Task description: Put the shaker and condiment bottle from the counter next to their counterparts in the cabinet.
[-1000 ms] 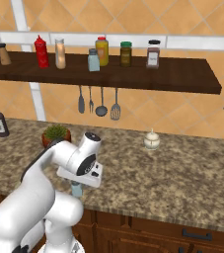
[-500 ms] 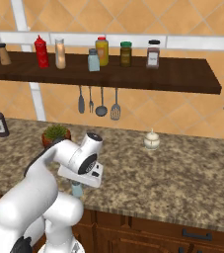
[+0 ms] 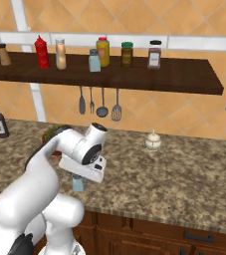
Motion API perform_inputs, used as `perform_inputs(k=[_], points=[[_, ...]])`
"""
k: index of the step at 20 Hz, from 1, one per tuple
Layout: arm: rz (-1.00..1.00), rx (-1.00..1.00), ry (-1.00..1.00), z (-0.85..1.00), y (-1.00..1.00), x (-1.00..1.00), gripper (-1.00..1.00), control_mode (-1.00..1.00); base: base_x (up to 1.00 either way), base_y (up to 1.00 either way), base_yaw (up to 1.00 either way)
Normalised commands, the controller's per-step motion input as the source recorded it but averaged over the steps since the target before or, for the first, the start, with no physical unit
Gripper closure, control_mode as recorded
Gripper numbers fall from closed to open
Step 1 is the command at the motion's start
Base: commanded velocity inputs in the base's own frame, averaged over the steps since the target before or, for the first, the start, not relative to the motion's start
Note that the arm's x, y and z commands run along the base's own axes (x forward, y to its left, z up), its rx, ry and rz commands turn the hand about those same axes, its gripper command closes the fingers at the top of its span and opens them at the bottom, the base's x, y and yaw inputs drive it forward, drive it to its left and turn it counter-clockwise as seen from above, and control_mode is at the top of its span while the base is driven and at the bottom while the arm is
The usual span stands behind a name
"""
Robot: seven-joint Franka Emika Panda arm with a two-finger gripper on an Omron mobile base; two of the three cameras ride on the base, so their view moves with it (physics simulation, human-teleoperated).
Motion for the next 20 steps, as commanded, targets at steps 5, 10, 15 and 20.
perform_inputs(k=[5,10,15,20], points=[[0.0,0.11,0.06,1.0,-0.16,-0.02,1.0,-1.0,0.0,0.0,0.0],[-0.03,0.13,0.04,0.95,-0.01,0.0,1.0,-1.0,0.0,0.0,0.0],[0.0,0.01,0.0,0.07,0.0,-0.01,1.0,-1.0,0.0,0.0,0.0],[0.0,0.0,-0.01,0.87,-0.06,-0.06,1.0,-1.0,0.0,0.0,0.0]])
